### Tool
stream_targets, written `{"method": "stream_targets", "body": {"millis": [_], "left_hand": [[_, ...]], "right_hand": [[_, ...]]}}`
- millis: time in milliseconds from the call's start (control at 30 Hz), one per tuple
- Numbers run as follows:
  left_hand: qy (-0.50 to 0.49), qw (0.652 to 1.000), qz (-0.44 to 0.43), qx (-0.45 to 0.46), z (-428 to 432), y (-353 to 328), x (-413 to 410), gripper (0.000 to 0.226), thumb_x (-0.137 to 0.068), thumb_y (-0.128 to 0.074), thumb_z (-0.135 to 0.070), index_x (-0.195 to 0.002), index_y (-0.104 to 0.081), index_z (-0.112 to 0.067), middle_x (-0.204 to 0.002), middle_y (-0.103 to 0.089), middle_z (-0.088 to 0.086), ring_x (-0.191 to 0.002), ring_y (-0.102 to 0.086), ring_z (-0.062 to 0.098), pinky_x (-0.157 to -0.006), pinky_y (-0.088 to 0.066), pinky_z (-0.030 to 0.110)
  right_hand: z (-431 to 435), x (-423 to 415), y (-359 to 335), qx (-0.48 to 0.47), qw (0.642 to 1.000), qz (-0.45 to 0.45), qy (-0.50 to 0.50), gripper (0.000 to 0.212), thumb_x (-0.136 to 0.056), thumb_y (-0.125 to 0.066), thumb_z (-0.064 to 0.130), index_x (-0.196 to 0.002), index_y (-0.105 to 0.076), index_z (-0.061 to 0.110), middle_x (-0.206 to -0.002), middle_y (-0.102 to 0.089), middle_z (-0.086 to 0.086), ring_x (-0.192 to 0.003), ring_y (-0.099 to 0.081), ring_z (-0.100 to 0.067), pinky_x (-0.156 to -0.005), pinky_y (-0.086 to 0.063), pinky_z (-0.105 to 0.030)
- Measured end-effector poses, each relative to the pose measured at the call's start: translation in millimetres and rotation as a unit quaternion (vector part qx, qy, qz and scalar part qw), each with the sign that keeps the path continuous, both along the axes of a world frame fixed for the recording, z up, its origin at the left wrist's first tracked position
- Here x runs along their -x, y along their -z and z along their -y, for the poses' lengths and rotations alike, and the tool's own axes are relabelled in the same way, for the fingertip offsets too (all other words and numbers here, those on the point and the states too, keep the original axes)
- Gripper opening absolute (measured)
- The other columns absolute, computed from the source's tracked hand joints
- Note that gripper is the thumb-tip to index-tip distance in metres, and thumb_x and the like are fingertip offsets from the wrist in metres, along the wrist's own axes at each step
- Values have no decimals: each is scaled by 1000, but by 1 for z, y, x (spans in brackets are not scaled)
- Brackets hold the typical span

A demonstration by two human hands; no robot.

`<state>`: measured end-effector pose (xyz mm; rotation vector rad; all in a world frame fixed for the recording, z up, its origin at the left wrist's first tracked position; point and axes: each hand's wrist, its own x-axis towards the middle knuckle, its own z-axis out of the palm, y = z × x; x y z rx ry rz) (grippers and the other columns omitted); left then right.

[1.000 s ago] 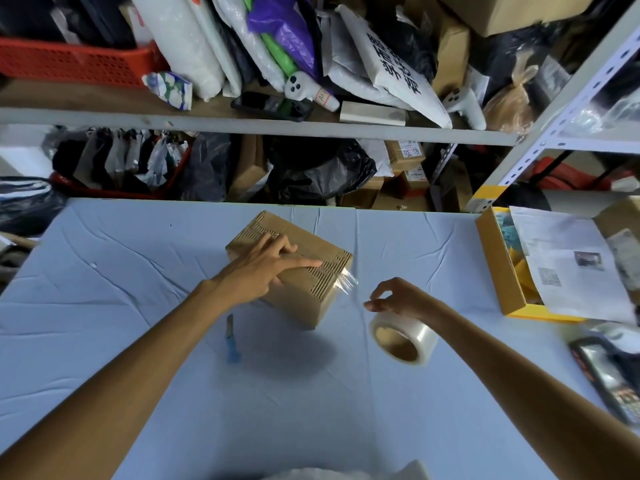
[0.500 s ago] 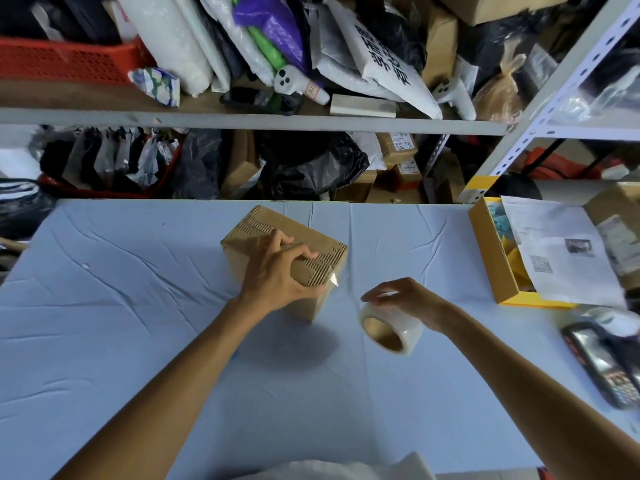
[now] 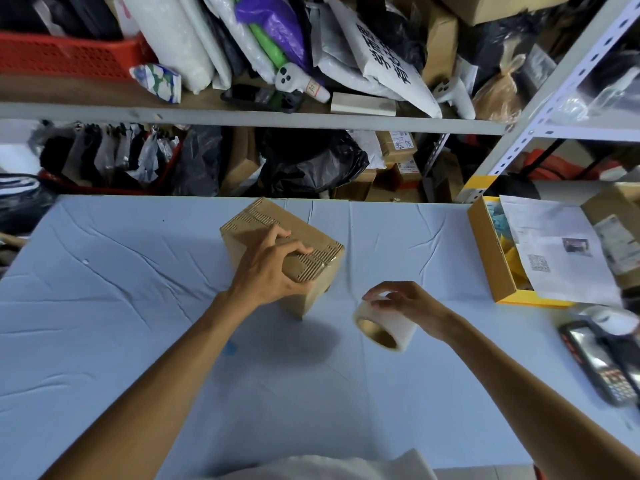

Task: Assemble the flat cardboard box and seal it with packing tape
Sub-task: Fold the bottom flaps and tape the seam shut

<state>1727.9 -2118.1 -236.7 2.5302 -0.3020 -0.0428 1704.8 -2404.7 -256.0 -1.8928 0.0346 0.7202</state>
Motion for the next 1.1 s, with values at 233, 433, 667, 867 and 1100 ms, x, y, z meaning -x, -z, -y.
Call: {"method": "stream_targets", "body": {"millis": [233,433,667,867,1100], "left_hand": [[19,998,-32,45,-10,3,0,63,-60,-74,-55,-119,-62,-35,-145,-34,-2,-141,-22,11,-103,-36,37],[44,991,-86,93,-11,3,8,84,-74,-76,-42,-142,-28,-49,-159,-14,-9,-147,8,9,-114,-18,43],[-281,900,89,321,-49,20,22,34,-86,-56,-28,-120,-56,-30,-121,-58,-4,-113,-56,11,-92,-46,27],[-463,846,-127,233,-68,111,56,29,-81,-69,-14,-108,-63,-7,-107,-67,17,-101,-63,32,-82,-46,34],[-455,865,-152,149,-62,149,74,32,-76,-71,-2,-105,-58,3,-108,-55,27,-97,-57,42,-86,-47,43]], "right_hand": [[-8,14,11,-72,997,-3,26,21,-73,-69,14,-93,-73,7,-90,-72,-3,-84,-65,-10,-72,-43,-15],[-25,19,13,-38,994,3,98,8,-78,-70,8,-77,-76,14,-77,-73,4,-73,-63,-11,-66,-43,-21],[-32,18,15,-9,995,15,93,16,-82,-67,3,-77,-76,14,-77,-72,-1,-68,-61,-11,-62,-42,-21],[-35,17,12,6,996,18,84,14,-83,-66,0,-80,-76,9,-76,-71,-2,-64,-60,-5,-54,-41,-11],[-34,18,8,21,997,26,73,14,-83,-66,-1,-79,-75,9,-80,-72,-5,-67,-61,-8,-61,-40,-23]]}}
